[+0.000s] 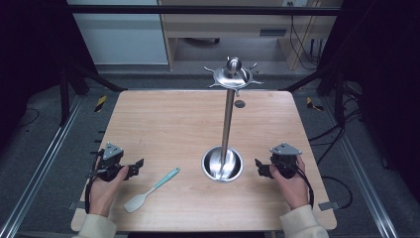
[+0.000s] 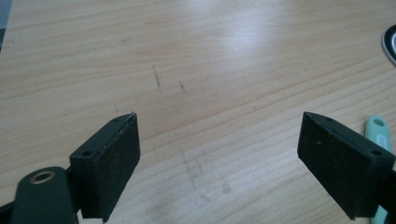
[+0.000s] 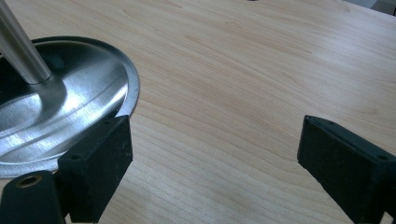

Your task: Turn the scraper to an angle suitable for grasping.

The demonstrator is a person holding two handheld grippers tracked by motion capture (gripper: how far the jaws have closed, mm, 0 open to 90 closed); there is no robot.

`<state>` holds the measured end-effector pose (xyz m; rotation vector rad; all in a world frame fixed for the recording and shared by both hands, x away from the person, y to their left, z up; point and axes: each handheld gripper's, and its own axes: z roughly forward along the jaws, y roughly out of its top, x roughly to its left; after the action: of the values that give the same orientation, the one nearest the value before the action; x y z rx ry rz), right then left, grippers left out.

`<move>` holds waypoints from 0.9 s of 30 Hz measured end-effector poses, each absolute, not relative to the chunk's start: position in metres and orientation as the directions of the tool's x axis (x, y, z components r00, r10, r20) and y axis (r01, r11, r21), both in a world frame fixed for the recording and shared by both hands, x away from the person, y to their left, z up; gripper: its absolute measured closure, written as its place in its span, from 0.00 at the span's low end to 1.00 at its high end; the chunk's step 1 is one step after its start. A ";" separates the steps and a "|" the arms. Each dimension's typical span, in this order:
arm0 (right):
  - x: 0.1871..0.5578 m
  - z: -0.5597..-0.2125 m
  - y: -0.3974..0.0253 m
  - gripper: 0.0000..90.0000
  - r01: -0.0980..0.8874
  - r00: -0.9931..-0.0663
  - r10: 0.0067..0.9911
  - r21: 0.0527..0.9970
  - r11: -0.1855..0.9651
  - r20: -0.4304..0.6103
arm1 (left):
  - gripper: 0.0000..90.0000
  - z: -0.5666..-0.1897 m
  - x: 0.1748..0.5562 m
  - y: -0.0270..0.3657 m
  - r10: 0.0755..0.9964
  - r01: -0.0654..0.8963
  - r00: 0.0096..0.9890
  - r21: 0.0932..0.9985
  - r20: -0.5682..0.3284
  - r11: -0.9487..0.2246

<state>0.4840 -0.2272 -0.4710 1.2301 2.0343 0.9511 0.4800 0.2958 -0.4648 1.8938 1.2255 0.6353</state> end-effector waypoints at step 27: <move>0.482 -0.470 -0.229 0.12 0.488 -0.407 0.906 0.810 0.325 -0.118 | 0.23 -0.455 0.494 0.226 0.816 0.423 0.567 0.812 0.109 -0.402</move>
<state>0.4822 -0.2294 -0.4699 1.2227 2.0223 0.9490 0.4941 0.2260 -0.4553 2.0316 0.9901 0.6520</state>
